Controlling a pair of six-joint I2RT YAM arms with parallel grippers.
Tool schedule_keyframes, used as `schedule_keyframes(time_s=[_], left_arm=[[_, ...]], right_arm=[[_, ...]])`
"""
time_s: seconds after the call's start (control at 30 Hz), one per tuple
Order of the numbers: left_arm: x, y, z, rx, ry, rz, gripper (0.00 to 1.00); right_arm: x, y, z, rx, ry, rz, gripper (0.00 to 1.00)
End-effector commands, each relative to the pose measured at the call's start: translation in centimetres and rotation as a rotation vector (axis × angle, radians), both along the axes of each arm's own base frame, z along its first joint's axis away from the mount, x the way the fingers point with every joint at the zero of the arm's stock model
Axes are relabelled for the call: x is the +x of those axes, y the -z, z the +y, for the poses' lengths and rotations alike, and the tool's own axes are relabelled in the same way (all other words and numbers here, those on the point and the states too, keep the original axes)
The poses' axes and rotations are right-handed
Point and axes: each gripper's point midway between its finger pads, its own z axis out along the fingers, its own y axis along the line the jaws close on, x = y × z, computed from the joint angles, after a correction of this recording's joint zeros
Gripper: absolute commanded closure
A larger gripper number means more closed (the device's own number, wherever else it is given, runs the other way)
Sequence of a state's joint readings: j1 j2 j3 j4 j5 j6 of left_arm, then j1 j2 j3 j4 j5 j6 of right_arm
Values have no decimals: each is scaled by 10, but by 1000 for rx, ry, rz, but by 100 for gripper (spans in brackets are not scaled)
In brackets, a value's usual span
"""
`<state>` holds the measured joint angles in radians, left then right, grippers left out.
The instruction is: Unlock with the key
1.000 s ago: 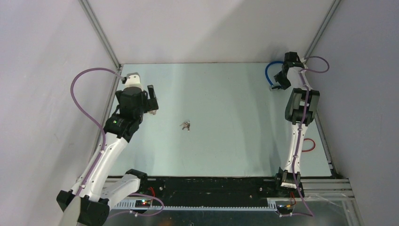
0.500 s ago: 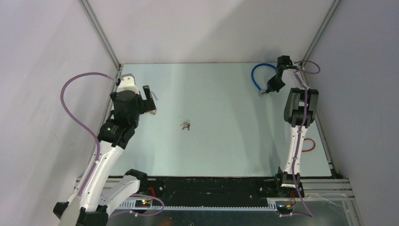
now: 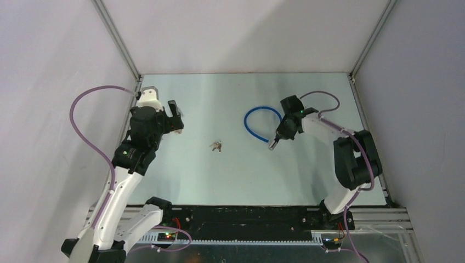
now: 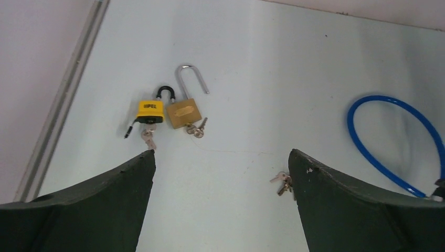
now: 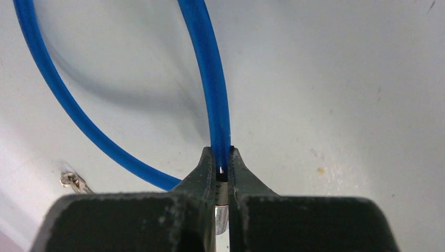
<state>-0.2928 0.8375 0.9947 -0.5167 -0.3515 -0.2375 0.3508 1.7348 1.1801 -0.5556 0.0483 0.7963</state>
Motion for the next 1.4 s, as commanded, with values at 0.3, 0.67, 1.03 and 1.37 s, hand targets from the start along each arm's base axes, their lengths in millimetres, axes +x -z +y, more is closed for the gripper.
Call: schedule_keyframes(time_s=[0.3, 0.67, 1.03, 1.37], left_arm=[[-3, 59, -73, -127, 202, 200, 5], [26, 136, -118, -137, 172, 423, 25], [63, 187, -151, -236, 112, 508, 36], [69, 218, -165, -191, 144, 585, 39]], right_arm=[[-34, 9, 52, 67, 17, -101, 100], [-47, 6, 60, 93, -54, -138, 46], [-57, -34, 27, -14, -86, -298, 25], [-73, -21, 12, 11, -77, -272, 25]])
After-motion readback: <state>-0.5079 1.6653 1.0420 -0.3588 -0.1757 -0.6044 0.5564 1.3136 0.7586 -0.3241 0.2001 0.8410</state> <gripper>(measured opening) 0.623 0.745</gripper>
